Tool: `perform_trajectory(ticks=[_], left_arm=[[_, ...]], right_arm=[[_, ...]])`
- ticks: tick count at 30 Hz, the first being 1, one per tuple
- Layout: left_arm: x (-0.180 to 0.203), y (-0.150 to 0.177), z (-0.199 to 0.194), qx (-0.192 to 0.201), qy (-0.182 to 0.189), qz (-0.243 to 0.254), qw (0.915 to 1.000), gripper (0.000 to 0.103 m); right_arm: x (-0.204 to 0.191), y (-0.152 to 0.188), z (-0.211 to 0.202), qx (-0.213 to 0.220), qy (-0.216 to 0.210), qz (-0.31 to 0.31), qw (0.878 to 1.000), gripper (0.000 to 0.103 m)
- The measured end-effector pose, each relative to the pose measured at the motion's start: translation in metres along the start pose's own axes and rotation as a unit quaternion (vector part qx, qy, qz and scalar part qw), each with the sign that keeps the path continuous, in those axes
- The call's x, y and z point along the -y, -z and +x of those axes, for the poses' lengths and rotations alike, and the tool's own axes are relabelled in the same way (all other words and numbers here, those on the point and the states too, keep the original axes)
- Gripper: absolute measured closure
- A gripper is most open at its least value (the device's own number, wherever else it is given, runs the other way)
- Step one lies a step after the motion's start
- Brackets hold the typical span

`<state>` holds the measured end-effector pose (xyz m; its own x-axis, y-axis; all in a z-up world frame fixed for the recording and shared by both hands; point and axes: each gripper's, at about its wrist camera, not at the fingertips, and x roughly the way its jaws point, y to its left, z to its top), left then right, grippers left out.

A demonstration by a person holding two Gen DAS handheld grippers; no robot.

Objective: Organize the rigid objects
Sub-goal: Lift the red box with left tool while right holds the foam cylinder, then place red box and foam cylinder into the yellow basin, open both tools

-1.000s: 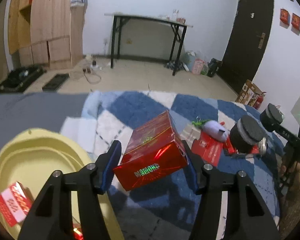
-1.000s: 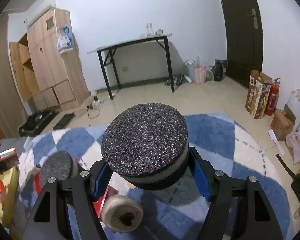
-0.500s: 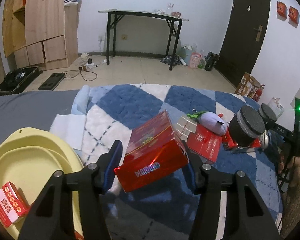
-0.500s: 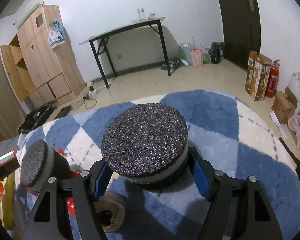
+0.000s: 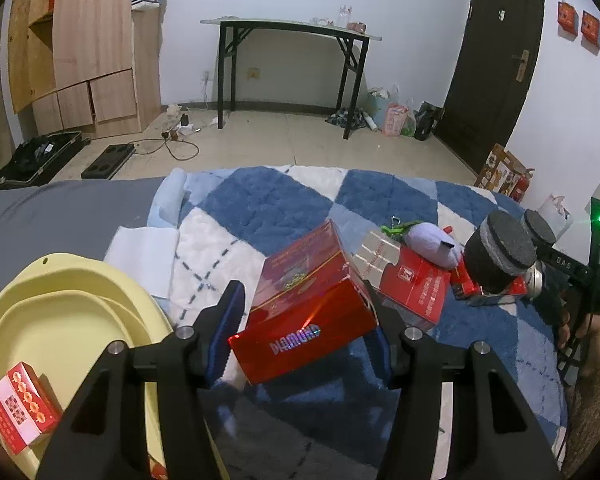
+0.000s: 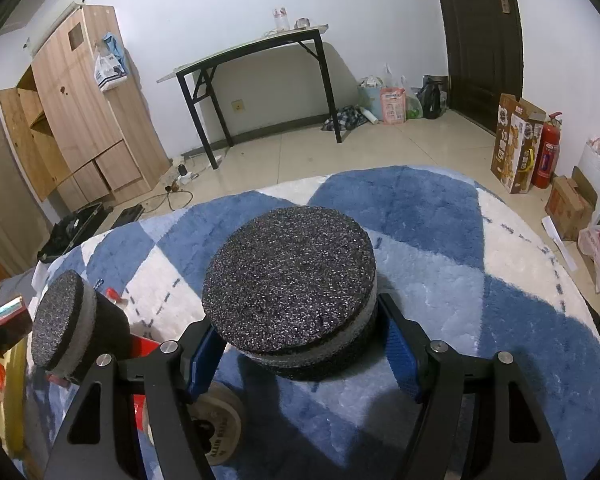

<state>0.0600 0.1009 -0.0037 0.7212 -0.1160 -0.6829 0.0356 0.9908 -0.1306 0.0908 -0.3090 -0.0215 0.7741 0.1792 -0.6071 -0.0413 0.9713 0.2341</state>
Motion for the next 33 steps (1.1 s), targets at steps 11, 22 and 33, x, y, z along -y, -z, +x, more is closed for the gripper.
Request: perform_trajectory(ticks=[11, 22, 33], left_arm=[[0.003, 0.0, 0.003, -0.003, 0.001, 0.003, 1.0, 0.045], [-0.017, -0.008, -0.031, 0.026, -0.04, -0.005, 0.9989, 0.045], [-0.108, 0.0, -0.054, 0.01, -0.181, -0.104, 0.9778, 0.045]], right_arm=[[0.0, 0.0, 0.001, 0.0, 0.0, 0.001, 1.0, 0.032], [-0.007, 0.001, -0.03, 0.046, -0.01, -0.011, 0.999, 0.032], [-0.138, 0.032, -0.103, 0.039, -0.195, -0.147, 0.969, 0.032]])
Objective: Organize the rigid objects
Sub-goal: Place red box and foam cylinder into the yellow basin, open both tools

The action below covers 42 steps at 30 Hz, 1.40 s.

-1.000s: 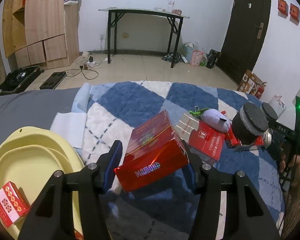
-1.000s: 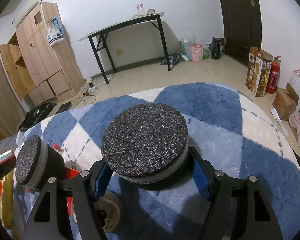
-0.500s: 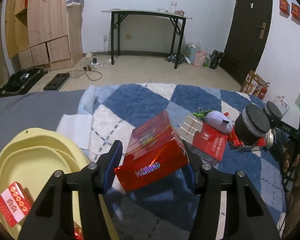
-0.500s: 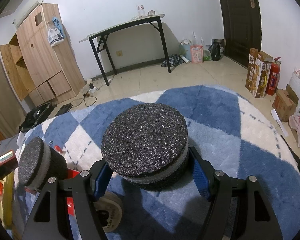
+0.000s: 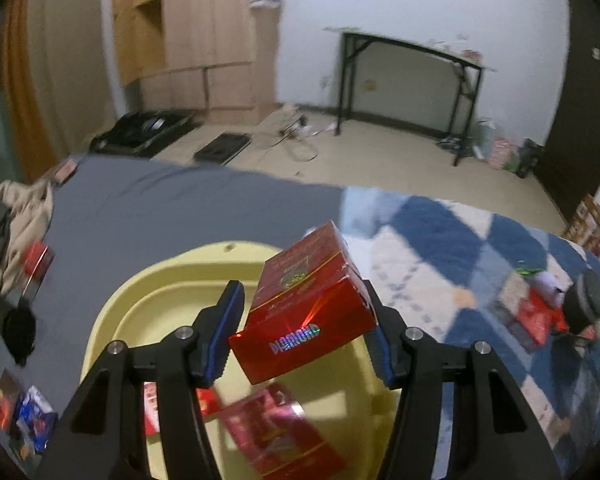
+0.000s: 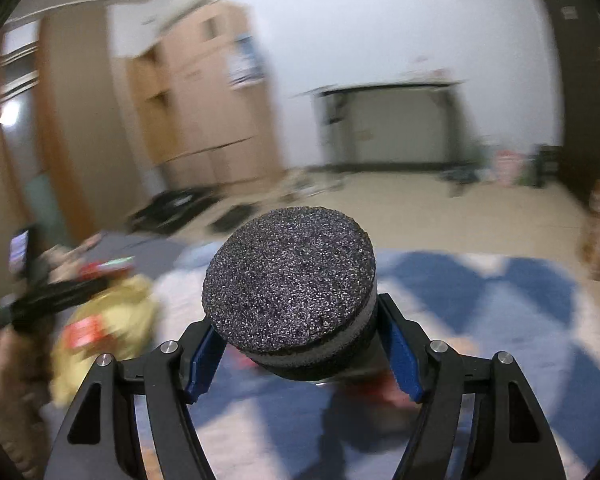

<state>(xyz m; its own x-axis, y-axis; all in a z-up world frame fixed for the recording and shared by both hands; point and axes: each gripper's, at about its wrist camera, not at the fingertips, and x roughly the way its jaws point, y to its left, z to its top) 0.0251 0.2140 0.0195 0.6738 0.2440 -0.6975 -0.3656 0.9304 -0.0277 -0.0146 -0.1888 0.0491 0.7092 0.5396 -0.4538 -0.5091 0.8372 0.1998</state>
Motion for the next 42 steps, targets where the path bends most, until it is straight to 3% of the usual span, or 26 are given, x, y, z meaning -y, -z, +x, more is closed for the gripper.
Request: perform_trajectory(ticks=[2, 5, 7, 11, 15, 19, 21, 26, 28, 29, 32, 33, 35, 38, 42], left_arm=[[-0.016, 0.002, 0.005, -0.012, -0.027, -0.015, 0.9994, 0.044], [-0.042, 0.004, 0.006, -0.015, -0.032, -0.054, 0.9979, 0.044], [-0.056, 0.006, 0.008, -0.015, -0.043, -0.071, 0.9965, 0.044], [-0.064, 0.011, 0.025, -0.032, -0.059, -0.084, 0.9942, 0.044], [-0.072, 0.017, 0.036, -0.042, -0.056, -0.098, 0.9927, 0.044], [-0.072, 0.023, 0.051, -0.06, -0.062, -0.097, 0.9916, 0.045], [-0.067, 0.026, 0.06, -0.075, -0.066, -0.089, 0.991, 0.045], [-0.071, 0.022, 0.052, -0.06, -0.071, -0.107, 0.9899, 0.044], [-0.073, 0.019, 0.046, -0.05, -0.068, -0.114, 0.9899, 0.03], [-0.073, 0.018, 0.041, -0.042, -0.068, -0.117, 0.99, 0.017], [-0.072, 0.009, 0.019, -0.006, -0.06, -0.125, 0.9903, 0.01], [-0.072, 0.006, 0.01, 0.007, -0.056, -0.127, 0.9903, 0.003], [-0.069, -0.001, -0.008, 0.039, -0.042, -0.128, 0.99, 0.0], [-0.063, -0.01, -0.034, 0.072, -0.028, -0.131, 0.9884, 0.0], [-0.039, -0.02, -0.064, 0.1, 0.028, -0.123, 0.987, 0.0]], right_arm=[[-0.041, 0.008, 0.007, -0.02, -0.05, -0.037, 0.998, 0.032], [-0.095, 0.016, 0.024, -0.058, -0.129, -0.078, 0.987, 0.032], [-0.128, 0.018, 0.038, -0.075, -0.16, -0.118, 0.977, 0.032], [-0.178, 0.034, 0.07, -0.112, -0.194, -0.181, 0.958, 0.032], [-0.202, 0.052, 0.106, -0.154, -0.201, -0.217, 0.943, 0.032], [-0.226, 0.064, 0.133, -0.165, -0.223, -0.233, 0.932, 0.032], [-0.23, 0.067, 0.138, -0.162, -0.222, -0.244, 0.93, 0.032], [-0.251, 0.058, 0.157, -0.161, -0.213, -0.263, 0.927, 0.032], [-0.254, 0.059, 0.159, -0.163, -0.216, -0.264, 0.926, 0.03], [-0.256, 0.058, 0.163, -0.163, -0.216, -0.267, 0.925, 0.03], [-0.255, 0.053, 0.164, -0.169, -0.225, -0.263, 0.923, 0.015], [-0.254, 0.05, 0.164, -0.17, -0.226, -0.263, 0.923, 0.006], [-0.255, 0.044, 0.152, -0.163, -0.223, -0.266, 0.923, 0.003], [-0.241, 0.028, 0.128, -0.154, -0.223, -0.248, 0.93, 0.003], [-0.19, 0.002, 0.085, -0.142, -0.199, -0.206, 0.948, 0.001]])
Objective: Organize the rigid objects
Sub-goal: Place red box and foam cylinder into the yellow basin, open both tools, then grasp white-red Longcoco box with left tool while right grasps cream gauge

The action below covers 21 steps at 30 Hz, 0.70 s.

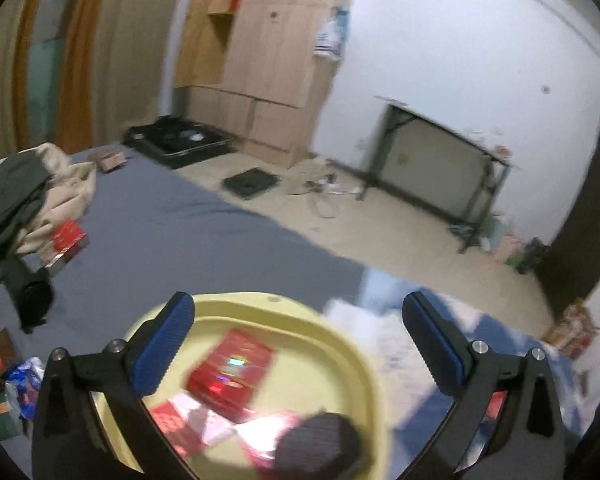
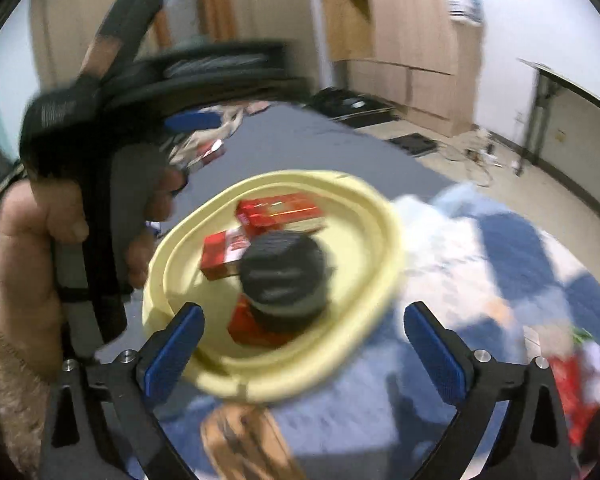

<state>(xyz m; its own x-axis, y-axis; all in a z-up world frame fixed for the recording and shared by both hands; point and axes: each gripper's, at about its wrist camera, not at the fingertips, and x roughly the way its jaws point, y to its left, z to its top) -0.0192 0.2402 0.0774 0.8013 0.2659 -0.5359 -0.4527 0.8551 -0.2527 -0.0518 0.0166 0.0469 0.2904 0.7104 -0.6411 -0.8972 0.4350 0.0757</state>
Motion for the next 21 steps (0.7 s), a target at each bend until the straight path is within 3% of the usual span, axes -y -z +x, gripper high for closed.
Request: perform_trajectory(ticks=[3, 5, 6, 8, 12, 18, 21], left_arm=[[0.041, 0.005, -0.009, -0.01, 0.075, 0.043, 0.9962, 0.0], [0.07, 0.014, -0.007, -0.023, 0.124, 0.079, 0.9889, 0.0], [0.082, 0.019, -0.004, -0.033, 0.137, 0.091, 0.9858, 0.0], [0.104, 0.031, 0.005, -0.052, 0.157, 0.121, 0.9787, 0.0], [0.127, 0.045, 0.012, -0.061, 0.158, 0.157, 0.973, 0.0], [0.131, 0.055, 0.016, -0.069, 0.156, 0.159, 0.9725, 0.0], [0.142, 0.067, 0.022, -0.084, 0.154, 0.187, 0.9667, 0.0]], right_arm=[[0.04, 0.016, -0.063, 0.018, 0.09, 0.059, 0.994, 0.001], [0.074, 0.037, -0.112, 0.028, 0.172, 0.113, 0.978, 0.0], [0.091, 0.052, -0.138, 0.042, 0.213, 0.141, 0.966, 0.0], [0.13, 0.086, -0.184, 0.076, 0.294, 0.215, 0.928, 0.0], [0.178, 0.113, -0.221, 0.082, 0.319, 0.283, 0.901, 0.0], [0.184, 0.12, -0.241, 0.093, 0.292, 0.282, 0.909, 0.0], [0.185, 0.126, -0.228, 0.068, 0.25, 0.211, 0.942, 0.0]])
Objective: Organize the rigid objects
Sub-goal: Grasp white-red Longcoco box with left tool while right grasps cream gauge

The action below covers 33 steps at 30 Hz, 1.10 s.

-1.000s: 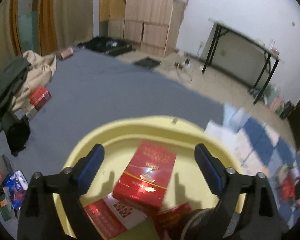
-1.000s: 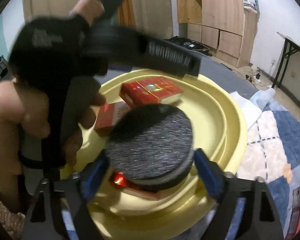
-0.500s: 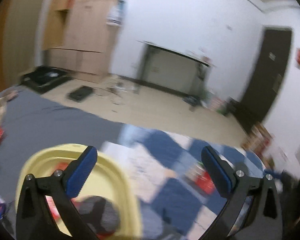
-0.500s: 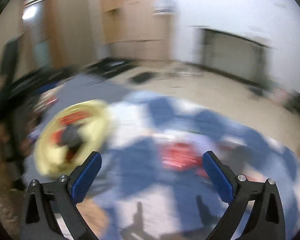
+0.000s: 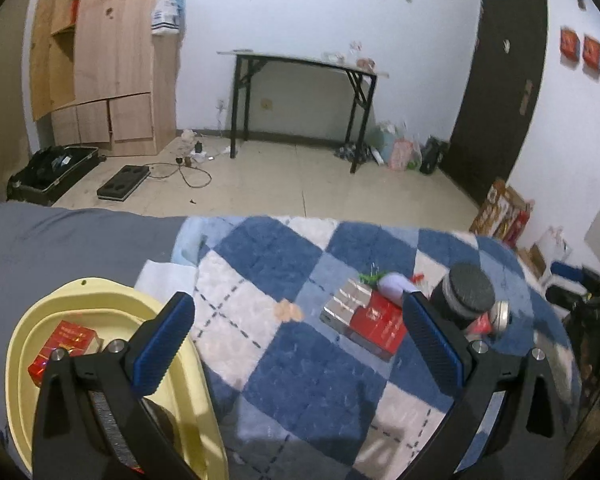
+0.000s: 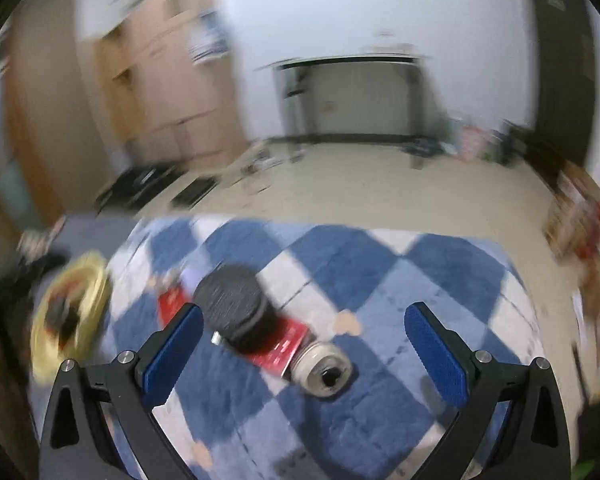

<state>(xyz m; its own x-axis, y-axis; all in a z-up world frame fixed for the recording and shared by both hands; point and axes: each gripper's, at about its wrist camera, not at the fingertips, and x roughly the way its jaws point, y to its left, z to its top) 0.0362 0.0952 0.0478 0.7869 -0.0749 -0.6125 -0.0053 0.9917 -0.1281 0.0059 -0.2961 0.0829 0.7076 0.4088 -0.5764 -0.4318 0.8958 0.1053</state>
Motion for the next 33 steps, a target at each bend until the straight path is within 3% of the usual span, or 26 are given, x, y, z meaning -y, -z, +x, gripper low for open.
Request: perform_trajectory(ticks=[3, 6, 15, 17, 22, 26, 29, 33], left_arm=[[0.009, 0.004, 0.008, -0.01, -0.001, 0.011, 0.9999, 0.0], [0.015, 0.007, 0.016, -0.02, 0.013, 0.014, 0.9996, 0.0], [0.051, 0.027, 0.073, -0.089, 0.075, 0.045, 0.9922, 0.0], [0.059, 0.031, 0.086, -0.1, 0.069, 0.061, 0.9907, 0.0], [0.069, 0.021, 0.105, -0.066, 0.022, 0.135, 0.9884, 0.0], [0.065, 0.02, 0.113, -0.074, 0.066, 0.135, 0.9858, 0.0], [0.07, 0.03, 0.124, -0.096, 0.063, 0.165, 0.9794, 0.0], [0.067, 0.034, 0.135, -0.094, 0.074, 0.148, 0.9817, 0.0]], right_arm=[[0.012, 0.021, 0.015, 0.004, -0.016, -0.085, 0.996, 0.0], [0.035, 0.031, 0.035, -0.031, -0.015, -0.067, 0.997, 0.0], [0.052, 0.046, 0.059, -0.025, -0.045, -0.077, 0.996, 0.0], [0.056, 0.047, 0.058, -0.024, -0.047, -0.07, 0.996, 0.0], [0.059, 0.047, 0.063, -0.018, -0.05, -0.048, 0.997, 0.0], [0.059, 0.049, 0.075, -0.028, -0.054, -0.043, 0.997, 0.0], [0.054, 0.049, 0.084, -0.039, -0.048, -0.049, 0.997, 0.0], [0.047, 0.05, 0.095, -0.055, -0.036, -0.062, 0.996, 0.0]])
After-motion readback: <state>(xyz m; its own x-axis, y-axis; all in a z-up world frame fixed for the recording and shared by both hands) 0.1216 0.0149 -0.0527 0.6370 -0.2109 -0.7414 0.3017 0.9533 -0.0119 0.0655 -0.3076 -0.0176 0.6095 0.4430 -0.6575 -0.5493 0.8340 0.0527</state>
